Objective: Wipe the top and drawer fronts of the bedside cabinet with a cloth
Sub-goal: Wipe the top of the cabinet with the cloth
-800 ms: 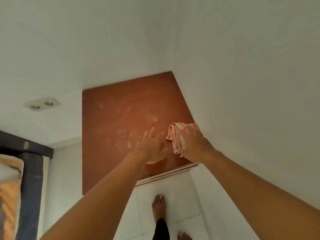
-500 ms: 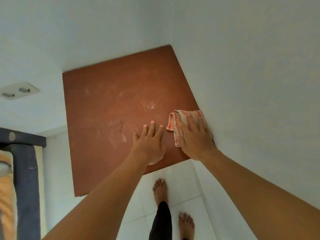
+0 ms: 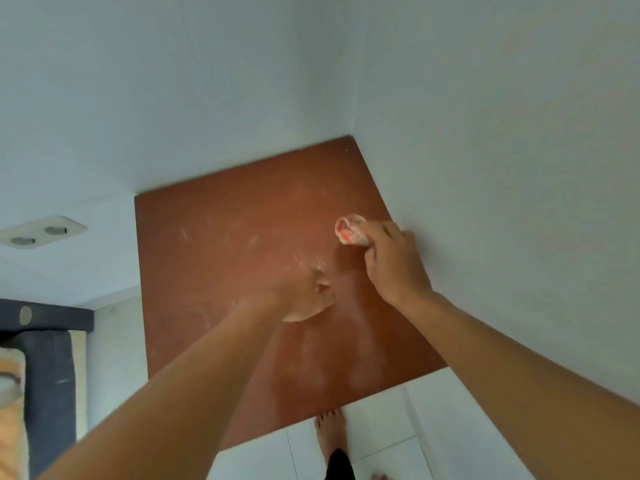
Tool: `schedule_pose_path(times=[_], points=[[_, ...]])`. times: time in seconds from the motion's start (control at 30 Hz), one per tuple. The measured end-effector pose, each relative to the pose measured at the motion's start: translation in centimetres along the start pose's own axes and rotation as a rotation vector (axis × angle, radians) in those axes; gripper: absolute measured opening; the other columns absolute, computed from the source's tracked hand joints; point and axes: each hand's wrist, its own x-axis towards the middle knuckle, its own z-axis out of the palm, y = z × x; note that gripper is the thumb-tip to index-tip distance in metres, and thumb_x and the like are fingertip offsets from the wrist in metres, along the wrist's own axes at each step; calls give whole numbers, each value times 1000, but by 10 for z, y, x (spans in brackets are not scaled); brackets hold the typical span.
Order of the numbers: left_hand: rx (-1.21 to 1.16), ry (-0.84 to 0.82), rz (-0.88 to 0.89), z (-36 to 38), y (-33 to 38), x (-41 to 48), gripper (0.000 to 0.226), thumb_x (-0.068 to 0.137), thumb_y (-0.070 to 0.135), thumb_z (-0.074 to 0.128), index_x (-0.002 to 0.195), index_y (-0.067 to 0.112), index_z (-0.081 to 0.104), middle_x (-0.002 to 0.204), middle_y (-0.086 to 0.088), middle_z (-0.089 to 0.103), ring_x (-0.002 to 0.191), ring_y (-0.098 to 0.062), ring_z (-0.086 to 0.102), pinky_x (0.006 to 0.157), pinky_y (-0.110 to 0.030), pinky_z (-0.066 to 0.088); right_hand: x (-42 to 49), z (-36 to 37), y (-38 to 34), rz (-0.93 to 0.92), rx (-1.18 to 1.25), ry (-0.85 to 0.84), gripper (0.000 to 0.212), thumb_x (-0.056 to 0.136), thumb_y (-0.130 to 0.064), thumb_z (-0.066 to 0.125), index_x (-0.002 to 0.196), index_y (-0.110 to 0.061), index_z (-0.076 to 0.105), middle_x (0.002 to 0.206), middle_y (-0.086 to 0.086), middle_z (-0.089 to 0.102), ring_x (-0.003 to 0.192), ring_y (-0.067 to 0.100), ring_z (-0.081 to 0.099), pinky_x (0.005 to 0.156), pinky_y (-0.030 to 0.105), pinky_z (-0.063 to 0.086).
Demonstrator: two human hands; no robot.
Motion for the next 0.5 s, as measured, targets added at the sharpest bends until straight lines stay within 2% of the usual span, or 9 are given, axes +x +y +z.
schedule_pose_path(times=[0.1,0.23,0.33,0.4,0.5], points=[[40,239,-18,-53,-13,37,46,93,41,57,138,34,57,131,-3,68,125,-29,61,107,-41,47,81,-10,-26,-54,-16,106,54,96,-6,49,147,-26,52,142,7,53,122,37,47,102,48,47],[114,339,2,-110,-22,92,58,93,49,54,148,32,48,147,-6,56,138,-32,48,113,-46,40,176,-9,-45,-91,-154,121,59,96,-9,47,151,-29,45,148,7,48,132,37,41,112,45,38],[236,359,7,-134,-31,130,73,87,59,44,155,35,35,163,-1,35,150,-28,30,119,-53,30,215,13,-46,-94,-248,9,53,99,-30,47,151,-25,43,152,10,42,140,38,36,115,50,35],[307,346,-39,-136,-37,148,70,97,54,39,160,37,17,169,-2,16,155,-29,15,121,-58,21,228,33,-40,-134,-297,-38,54,101,-46,40,149,-21,44,151,12,43,140,37,38,116,52,32],[350,280,-111,-121,-42,157,64,104,49,23,161,39,-5,171,-2,-8,157,-31,-4,121,-64,7,233,54,-27,-190,-296,-8,55,101,-48,38,149,-20,41,149,14,42,143,38,35,121,53,24]])
